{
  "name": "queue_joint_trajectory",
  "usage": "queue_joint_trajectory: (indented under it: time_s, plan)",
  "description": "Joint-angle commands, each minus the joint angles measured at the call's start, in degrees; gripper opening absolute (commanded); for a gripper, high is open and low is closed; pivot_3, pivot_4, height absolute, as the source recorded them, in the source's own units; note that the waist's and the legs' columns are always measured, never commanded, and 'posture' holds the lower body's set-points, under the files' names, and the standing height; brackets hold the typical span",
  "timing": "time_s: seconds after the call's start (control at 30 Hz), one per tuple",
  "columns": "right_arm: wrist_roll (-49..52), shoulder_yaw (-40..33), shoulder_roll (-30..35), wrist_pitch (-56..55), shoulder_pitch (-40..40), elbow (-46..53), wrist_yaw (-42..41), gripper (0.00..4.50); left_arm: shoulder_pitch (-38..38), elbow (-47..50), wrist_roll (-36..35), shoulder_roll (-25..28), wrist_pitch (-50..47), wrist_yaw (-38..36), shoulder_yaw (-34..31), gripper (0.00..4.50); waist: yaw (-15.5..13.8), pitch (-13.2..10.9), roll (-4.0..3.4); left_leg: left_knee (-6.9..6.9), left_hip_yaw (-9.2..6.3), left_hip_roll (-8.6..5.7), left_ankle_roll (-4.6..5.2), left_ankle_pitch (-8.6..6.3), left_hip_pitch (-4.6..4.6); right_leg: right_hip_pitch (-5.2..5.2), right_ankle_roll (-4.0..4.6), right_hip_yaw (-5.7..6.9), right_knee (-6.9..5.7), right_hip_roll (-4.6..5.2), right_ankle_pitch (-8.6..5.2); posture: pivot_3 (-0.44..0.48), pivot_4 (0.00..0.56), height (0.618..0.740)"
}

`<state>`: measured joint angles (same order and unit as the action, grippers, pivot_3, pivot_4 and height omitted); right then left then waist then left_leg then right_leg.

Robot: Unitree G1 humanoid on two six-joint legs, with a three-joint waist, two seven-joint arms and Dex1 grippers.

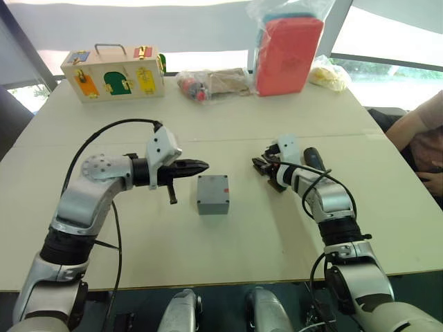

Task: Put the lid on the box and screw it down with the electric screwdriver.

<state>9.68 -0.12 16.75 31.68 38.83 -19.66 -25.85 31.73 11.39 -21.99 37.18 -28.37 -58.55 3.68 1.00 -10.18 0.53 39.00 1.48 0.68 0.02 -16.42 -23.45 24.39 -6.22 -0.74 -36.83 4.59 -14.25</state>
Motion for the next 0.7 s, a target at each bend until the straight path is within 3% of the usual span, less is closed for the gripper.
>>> queue_joint_trajectory:
  time_s: [0.03, 0.7]
  plan:
    - [0.1, -0.3, -0.2, -1.3, 1.5, 0.6, -0.2, 0.09, 0.5, 1.8, -0.7, 0.6, 0.1, 0.1, -0.8, 0.0, 0.0, 0.0, 0.0, 0.0, 0.0, 0.0, 0.0, 0.0, 0.0, 0.0, 0.0, 0.0, 0.0, 0.0, 0.0, 0.0, 0.15, 0.73]
    - [1.9, -1.2, 2.1, 4.2, 1.8, 8.9, -2.1, 0.09, 0.3, 1.5, -0.6, 0.1, 0.5, 0.1, -0.4, 0.0, 0.0, 0.0, 0.0, 0.0, 0.0, 0.0, 0.0, 0.0, 0.0, 0.0, 0.0, 0.0, 0.0, 0.0, 0.0, 0.0, 0.15, 0.73]
